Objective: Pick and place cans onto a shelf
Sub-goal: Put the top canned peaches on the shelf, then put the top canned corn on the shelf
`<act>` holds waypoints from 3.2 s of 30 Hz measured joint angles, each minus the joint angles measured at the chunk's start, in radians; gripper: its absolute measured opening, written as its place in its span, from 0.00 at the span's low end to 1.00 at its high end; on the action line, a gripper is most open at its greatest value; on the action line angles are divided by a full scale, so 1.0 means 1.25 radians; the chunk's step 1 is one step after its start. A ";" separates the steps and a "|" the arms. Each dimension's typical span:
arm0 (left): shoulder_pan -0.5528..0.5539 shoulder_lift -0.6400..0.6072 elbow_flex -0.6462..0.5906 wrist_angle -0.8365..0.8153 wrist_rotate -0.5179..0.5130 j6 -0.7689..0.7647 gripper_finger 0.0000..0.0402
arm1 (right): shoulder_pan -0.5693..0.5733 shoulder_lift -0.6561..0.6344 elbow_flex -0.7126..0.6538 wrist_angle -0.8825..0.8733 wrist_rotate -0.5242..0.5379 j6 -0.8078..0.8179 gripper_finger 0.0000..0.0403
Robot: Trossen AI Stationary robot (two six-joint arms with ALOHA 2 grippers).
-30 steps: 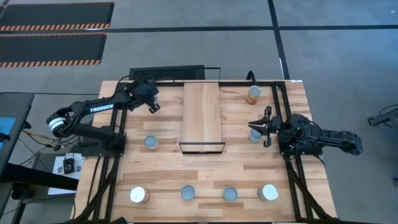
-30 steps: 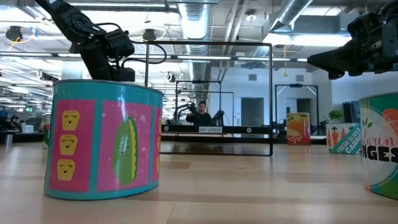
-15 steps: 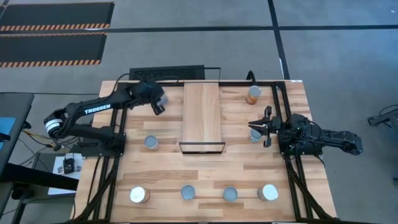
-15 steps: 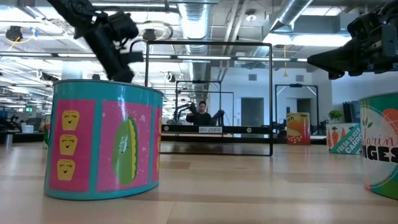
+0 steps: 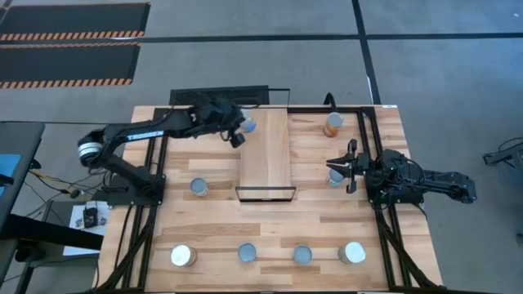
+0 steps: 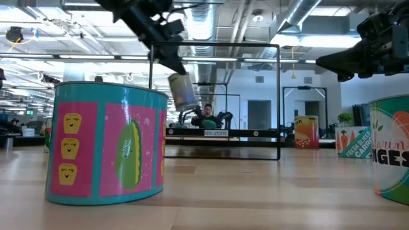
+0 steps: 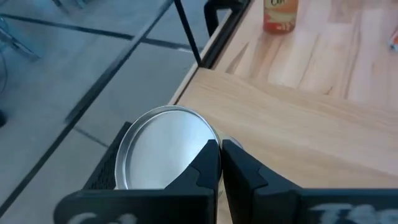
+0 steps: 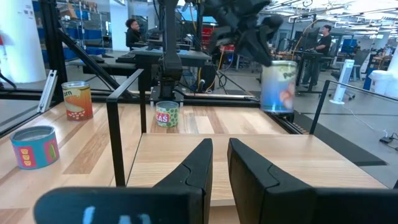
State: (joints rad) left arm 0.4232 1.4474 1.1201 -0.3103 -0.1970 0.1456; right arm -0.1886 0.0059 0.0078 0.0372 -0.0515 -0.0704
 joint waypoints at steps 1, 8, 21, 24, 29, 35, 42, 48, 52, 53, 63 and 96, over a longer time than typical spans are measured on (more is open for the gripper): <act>0.000 0.024 0.021 -0.006 -0.002 0.000 0.00 | 0.000 0.000 0.000 0.000 0.000 0.000 0.19; 0.002 0.169 0.153 -0.083 -0.064 0.001 0.00 | 0.000 0.000 0.000 0.000 0.000 0.000 0.19; 0.024 0.245 0.216 -0.096 -0.054 0.023 0.00 | 0.001 0.000 0.000 0.000 0.000 0.000 0.19; 0.032 0.245 0.216 -0.096 -0.051 0.029 0.00 | 0.001 0.000 0.000 0.000 0.000 0.000 0.19; 0.046 0.245 0.211 -0.097 -0.016 0.044 0.00 | 0.001 0.000 0.000 0.000 0.000 0.000 0.19; 0.063 0.249 0.211 -0.093 -0.013 0.066 0.00 | 0.001 0.000 0.000 0.000 0.000 0.000 0.19; 0.083 0.272 0.209 -0.088 0.023 0.078 0.00 | 0.001 0.000 0.000 0.000 0.000 0.000 0.19; 0.083 0.272 0.211 -0.065 0.029 0.091 0.00 | 0.001 0.000 0.000 0.000 0.000 0.000 0.19; 0.083 0.272 0.211 -0.068 0.052 0.091 0.00 | 0.001 0.000 0.000 0.000 0.000 0.000 0.19; 0.083 0.272 0.211 -0.067 0.060 0.090 0.00 | 0.001 0.000 0.000 0.000 0.000 0.000 0.19; 0.082 0.272 0.212 -0.078 0.068 0.063 0.01 | 0.001 0.000 0.000 0.000 0.000 0.000 0.19; -0.024 0.040 -0.149 0.391 -0.001 -0.030 0.01 | 0.001 0.000 0.000 0.000 0.000 0.000 0.19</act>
State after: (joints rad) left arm 0.3928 1.4980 0.9336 0.1788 -0.1984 0.1080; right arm -0.1879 0.0062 0.0078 0.0372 -0.0518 -0.0704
